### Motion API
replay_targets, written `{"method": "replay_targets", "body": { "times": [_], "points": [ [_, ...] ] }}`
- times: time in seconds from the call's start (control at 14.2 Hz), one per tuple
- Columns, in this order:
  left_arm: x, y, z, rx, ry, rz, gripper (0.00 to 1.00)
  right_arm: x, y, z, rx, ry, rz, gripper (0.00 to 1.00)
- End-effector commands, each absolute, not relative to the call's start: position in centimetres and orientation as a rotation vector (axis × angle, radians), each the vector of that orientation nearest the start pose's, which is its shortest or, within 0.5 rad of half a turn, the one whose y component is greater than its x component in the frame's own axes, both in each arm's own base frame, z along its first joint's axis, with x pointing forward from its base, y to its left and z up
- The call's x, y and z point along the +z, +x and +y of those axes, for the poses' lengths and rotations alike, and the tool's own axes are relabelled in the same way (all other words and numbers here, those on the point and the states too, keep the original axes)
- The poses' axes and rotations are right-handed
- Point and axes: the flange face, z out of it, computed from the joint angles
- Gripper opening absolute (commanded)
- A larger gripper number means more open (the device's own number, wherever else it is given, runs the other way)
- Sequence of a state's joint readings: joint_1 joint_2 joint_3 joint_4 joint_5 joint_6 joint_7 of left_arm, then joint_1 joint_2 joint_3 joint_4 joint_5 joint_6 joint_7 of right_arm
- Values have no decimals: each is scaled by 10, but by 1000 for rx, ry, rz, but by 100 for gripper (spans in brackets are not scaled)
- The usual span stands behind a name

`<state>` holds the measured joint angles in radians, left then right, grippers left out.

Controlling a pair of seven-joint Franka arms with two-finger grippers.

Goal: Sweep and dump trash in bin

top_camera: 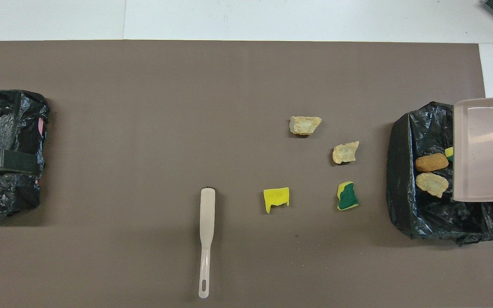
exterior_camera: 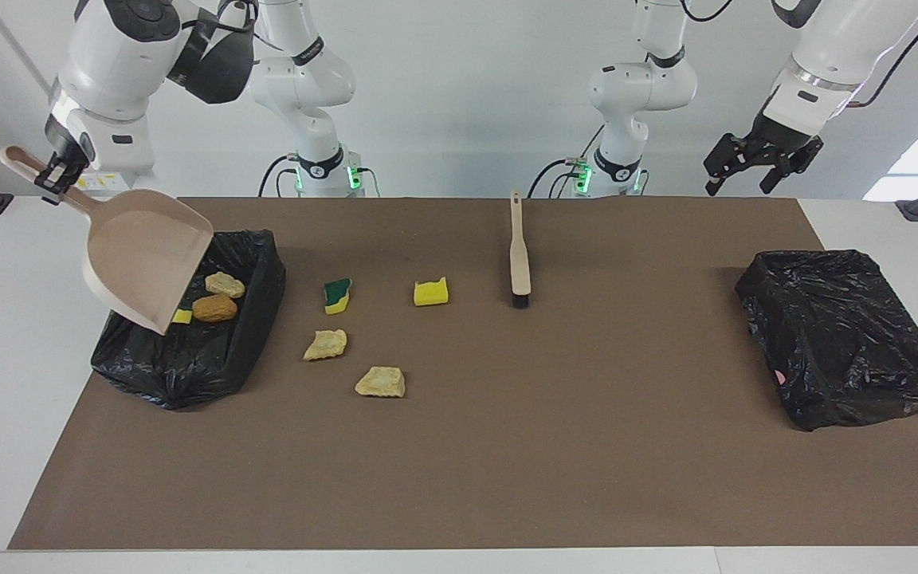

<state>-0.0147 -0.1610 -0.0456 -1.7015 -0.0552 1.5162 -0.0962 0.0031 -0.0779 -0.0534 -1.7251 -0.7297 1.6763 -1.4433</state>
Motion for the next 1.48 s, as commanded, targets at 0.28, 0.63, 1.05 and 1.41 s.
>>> {"method": "replay_targets", "body": {
  "times": [0.28, 0.63, 1.05, 1.41],
  "points": [
    [662, 491, -37, 21, -3168, -52, 100, 613, 532, -79, -303, 2340, 1496, 0],
    [662, 491, -35, 23, -3168, -55, 100, 593, 529, -2, -197, 2738, 1024, 0],
    [662, 491, -35, 23, -3168, -55, 100, 563, 550, 106, -65, 3064, 484, 0],
    [662, 491, -35, 23, -3168, -55, 100, 533, 574, 213, 0, 3099, 242, 0]
  ]
}}
